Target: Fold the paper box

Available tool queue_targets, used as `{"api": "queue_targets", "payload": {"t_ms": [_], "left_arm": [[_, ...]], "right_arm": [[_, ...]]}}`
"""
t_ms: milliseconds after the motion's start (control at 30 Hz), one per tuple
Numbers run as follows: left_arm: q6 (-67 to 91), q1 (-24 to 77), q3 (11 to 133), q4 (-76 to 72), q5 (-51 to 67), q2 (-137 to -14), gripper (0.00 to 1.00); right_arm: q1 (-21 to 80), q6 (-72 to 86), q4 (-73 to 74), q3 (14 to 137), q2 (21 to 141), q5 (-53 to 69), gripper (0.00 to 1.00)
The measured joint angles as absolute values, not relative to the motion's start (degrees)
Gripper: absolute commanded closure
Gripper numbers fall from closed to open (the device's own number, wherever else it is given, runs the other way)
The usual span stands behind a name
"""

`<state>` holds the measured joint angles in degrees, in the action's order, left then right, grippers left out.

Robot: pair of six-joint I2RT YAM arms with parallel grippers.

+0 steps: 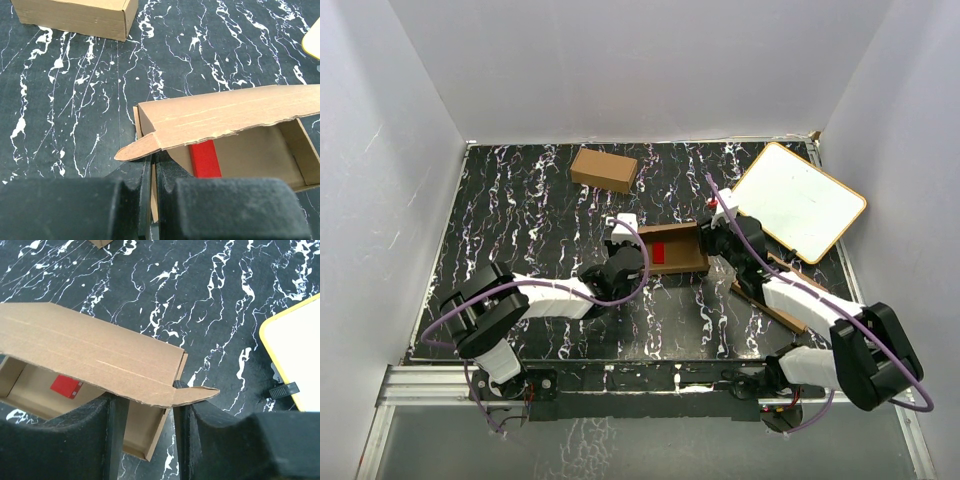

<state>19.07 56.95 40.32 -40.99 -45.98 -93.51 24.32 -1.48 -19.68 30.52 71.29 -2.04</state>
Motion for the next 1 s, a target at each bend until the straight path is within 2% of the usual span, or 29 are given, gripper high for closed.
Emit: {"api": "queue_targets", "payload": {"t_ms": [167, 367, 767, 900, 933, 1000], "left_arm": [[19.8, 57.4, 40.3, -41.0, -45.7, -93.5, 1.0], [20.8, 58.1, 40.3, -41.0, -44.5, -93.5, 1.0], [21.9, 58.3, 41.1, -39.4, -43.7, -93.5, 1.0], [22.2, 58.3, 41.4, -38.9, -43.7, -93.5, 1.0], [22.2, 58.3, 41.4, -38.9, -43.7, -93.5, 1.0], [22.3, 58.3, 41.4, -38.9, -43.7, -93.5, 1.0]], "right_arm": [[23.6, -4.7, -15.6, 30.2, 67.1, 0.8, 0.46], [21.5, -8.8, -10.2, 30.1, 62.3, 4.9, 0.21], [11.8, -10.3, -1.6, 30.3, 62.1, 14.7, 0.18], [8.1, -14.7, 4.1, 30.6, 61.2, 20.8, 0.1], [7.1, -16.8, 5.8, 30.6, 60.2, 22.9, 0.02], [5.4, -21.3, 9.3, 30.7, 57.2, 27.0, 0.01]]}}
